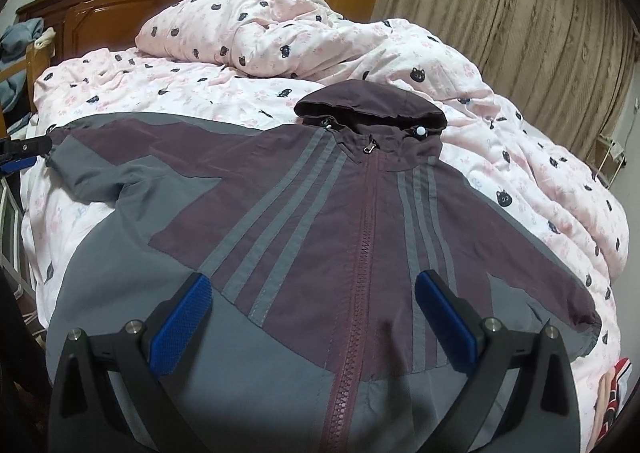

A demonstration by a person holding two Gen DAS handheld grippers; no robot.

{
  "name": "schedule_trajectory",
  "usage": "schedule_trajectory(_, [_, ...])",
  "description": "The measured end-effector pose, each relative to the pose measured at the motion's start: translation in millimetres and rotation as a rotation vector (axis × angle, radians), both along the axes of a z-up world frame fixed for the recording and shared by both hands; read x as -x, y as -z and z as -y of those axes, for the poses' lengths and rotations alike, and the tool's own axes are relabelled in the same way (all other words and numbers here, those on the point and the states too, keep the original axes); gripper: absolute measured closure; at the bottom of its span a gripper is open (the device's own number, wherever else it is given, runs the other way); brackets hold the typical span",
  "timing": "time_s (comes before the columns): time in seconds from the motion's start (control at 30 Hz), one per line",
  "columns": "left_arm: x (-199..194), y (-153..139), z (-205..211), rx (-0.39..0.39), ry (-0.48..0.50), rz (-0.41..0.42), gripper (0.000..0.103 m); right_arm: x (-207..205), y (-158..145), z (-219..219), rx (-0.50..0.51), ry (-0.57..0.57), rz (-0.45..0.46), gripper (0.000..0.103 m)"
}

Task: Fold clothes
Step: 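Lower the jacket flat on the duvet and open both grippers, then grasp a sleeve cuff with the left gripper and fold it across the jacket body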

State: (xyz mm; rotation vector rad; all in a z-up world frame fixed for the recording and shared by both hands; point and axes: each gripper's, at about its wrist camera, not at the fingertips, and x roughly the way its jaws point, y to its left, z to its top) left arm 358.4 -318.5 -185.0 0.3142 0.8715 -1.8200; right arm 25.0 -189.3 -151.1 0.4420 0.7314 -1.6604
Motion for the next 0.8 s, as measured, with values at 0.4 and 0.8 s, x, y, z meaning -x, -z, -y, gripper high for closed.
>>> schedule_trajectory(0.4, [-11.3, 12.1, 20.2, -0.158, -0.065, -0.252, 0.066, 6.7, 1.3, 3.7, -0.006, 0.0, 0.036, 0.0])
schedule_trajectory(0.8, [-20.3, -3.7, 24.6, -0.167, -0.097, -0.29, 0.095, 17.3, -3.8, 4.0, 0.003, 0.005, 0.079, 0.0])
